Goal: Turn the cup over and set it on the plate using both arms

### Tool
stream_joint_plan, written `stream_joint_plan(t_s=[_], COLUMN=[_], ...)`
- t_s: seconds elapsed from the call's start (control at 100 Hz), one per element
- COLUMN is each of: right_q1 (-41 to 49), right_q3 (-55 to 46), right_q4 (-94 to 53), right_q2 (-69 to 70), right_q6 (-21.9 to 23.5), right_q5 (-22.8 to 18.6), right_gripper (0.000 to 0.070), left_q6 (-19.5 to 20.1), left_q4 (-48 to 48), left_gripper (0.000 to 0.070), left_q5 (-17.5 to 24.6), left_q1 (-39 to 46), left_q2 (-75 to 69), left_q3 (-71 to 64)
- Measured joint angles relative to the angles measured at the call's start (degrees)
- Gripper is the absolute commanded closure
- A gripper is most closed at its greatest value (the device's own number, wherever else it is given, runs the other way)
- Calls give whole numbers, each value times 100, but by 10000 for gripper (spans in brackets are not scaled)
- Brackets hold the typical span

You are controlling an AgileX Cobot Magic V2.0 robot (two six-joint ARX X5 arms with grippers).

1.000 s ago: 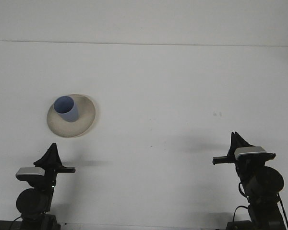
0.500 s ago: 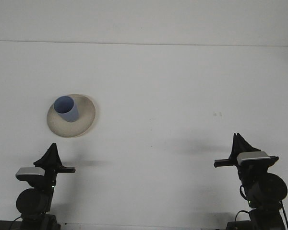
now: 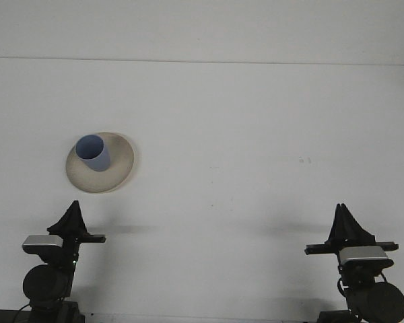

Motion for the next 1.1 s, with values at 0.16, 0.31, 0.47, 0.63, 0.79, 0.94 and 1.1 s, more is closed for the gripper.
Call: stream_joint_plan(t_s=[0.16, 0.31, 0.47, 0.63, 0.79, 0.94, 1.1], right_q1=[-68, -68, -68, -66, -66, -66, -66], right_q3=[-317, -588, -938, -1224, -1368, -1510, -1633], right_q4=[37, 28, 376, 758, 964, 1266, 1397], right_q2=[-367, -358, -358, -358, -358, -358, -358], right_q6=[0, 0, 0, 0, 2, 2, 2], right_q5=[0, -7, -22, -22, -22, -22, -20], right_gripper=[656, 656, 656, 656, 656, 656, 656], left_q6=[2, 0, 0, 0, 0, 0, 0], left_q4=[2, 0, 0, 0, 0, 0, 0], left_gripper=[689, 689, 689, 689, 689, 689, 689], left_q5=[0, 0, 0, 0, 2, 0, 2], left_q1=[0, 0, 0, 0, 0, 0, 0], left_q2=[0, 0, 0, 0, 0, 0, 0], left_q3=[0, 0, 0, 0, 0, 0, 0])
